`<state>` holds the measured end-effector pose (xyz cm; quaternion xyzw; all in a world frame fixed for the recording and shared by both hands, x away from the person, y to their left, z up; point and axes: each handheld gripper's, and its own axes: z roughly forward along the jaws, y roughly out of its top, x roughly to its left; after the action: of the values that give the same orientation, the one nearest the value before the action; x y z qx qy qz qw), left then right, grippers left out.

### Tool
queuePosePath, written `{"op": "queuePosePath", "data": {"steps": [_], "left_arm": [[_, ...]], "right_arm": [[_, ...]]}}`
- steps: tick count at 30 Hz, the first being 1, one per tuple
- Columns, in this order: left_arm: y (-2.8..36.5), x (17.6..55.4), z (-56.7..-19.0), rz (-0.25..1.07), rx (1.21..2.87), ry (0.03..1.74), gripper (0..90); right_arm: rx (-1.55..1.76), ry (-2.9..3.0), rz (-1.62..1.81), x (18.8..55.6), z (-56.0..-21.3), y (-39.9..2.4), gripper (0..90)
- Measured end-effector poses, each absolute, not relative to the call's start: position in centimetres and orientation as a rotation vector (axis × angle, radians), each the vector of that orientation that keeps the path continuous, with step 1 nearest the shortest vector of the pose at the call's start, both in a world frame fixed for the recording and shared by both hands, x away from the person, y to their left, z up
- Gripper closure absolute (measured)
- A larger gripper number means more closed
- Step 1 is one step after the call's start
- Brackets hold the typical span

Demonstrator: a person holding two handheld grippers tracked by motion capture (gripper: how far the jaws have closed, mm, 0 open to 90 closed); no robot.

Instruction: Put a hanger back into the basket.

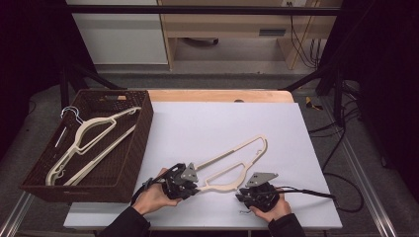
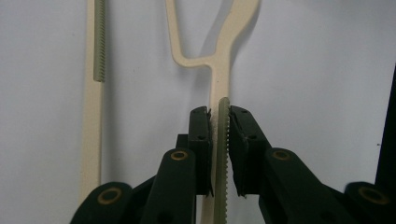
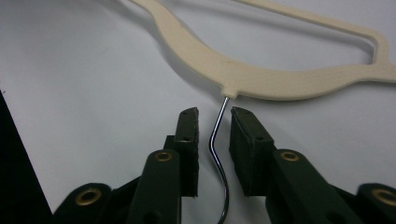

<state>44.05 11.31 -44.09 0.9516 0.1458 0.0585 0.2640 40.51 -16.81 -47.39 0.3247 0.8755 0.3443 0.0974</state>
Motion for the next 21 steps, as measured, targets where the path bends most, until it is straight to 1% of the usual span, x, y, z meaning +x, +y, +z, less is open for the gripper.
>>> {"op": "queuePosePath", "data": {"steps": [3, 5, 16, 21], "left_arm": [[11.2, 44.0, -44.2, 0.154, 2.568, 0.403, 79.3], [11.2, 44.0, -44.3, 0.145, 2.571, 0.406, 79.3], [11.3, 44.1, -44.7, 0.114, 2.565, 0.405, 79.2], [11.3, 44.0, -44.7, 0.128, 2.560, 0.398, 78.6]], "right_arm": [[0.961, 2.600, 1.008, 40.5, -47.3, -16.8, 81.8], [0.986, 2.607, 0.992, 40.5, -47.2, -16.8, 84.7], [1.028, 2.593, 1.069, 40.8, -45.7, -17.5, 87.3], [1.045, 2.599, 1.076, 41.0, -45.2, -17.7, 87.7]]}}
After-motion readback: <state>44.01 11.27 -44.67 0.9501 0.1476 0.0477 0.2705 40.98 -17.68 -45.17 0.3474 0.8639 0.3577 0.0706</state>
